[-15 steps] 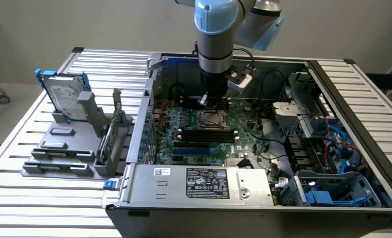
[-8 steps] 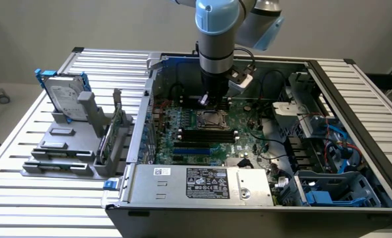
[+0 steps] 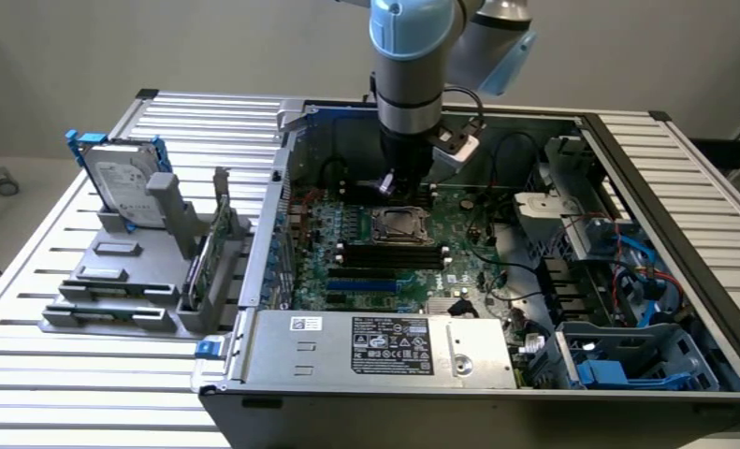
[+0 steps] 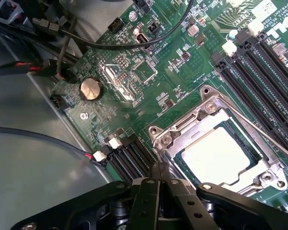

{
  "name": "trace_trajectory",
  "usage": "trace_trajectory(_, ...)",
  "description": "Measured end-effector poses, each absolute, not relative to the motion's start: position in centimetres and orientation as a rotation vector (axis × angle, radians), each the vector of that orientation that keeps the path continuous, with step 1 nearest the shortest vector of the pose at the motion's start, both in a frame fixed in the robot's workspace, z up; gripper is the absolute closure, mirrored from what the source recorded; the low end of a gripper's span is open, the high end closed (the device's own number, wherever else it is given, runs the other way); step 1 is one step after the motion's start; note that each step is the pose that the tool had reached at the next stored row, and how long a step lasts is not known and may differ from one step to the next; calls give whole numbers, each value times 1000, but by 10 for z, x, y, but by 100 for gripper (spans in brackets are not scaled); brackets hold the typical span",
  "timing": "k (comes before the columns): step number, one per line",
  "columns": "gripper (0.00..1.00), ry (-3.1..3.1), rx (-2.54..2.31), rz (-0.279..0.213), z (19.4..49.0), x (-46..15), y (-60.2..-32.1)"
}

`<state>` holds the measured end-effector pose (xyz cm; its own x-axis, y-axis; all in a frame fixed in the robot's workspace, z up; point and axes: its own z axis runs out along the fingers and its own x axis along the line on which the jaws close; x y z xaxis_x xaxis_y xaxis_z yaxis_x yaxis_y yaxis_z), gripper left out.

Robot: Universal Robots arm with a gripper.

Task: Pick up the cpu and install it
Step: 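Close the cpu cover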

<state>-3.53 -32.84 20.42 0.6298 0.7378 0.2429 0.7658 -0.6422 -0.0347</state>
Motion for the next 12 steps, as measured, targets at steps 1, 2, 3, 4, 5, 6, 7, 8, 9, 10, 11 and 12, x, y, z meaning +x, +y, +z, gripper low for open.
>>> trace_trajectory(1, 89, -1256, -2711, -313, 206, -36, -329)
trace_trajectory(2, 89, -1254, -2710, -314, 208, -36, -329)
trace_trajectory(3, 89, -1251, -2708, -315, 210, -36, -329)
trace_trajectory(4, 89, -1249, -2707, -316, 211, -37, -330)
trace_trajectory(5, 89, -1246, -2706, -316, 211, -38, -331)
trace_trajectory(6, 89, -1244, -2705, -315, 212, -39, -332)
trace_trajectory(7, 89, -1243, -2704, -314, 213, -39, -334)
trace_trajectory(8, 89, -1242, -2703, -314, 214, -40, -335)
trace_trajectory(9, 89, -1240, -2703, -314, 215, -41, -336)
trace_trajectory(10, 89, -1239, -2702, -314, 215, -42, -337)
trace_trajectory(11, 89, -1237, -2701, -315, 216, -43, -338)
trace_trajectory(12, 89, -1235, -2700, -315, 216, -44, -339)
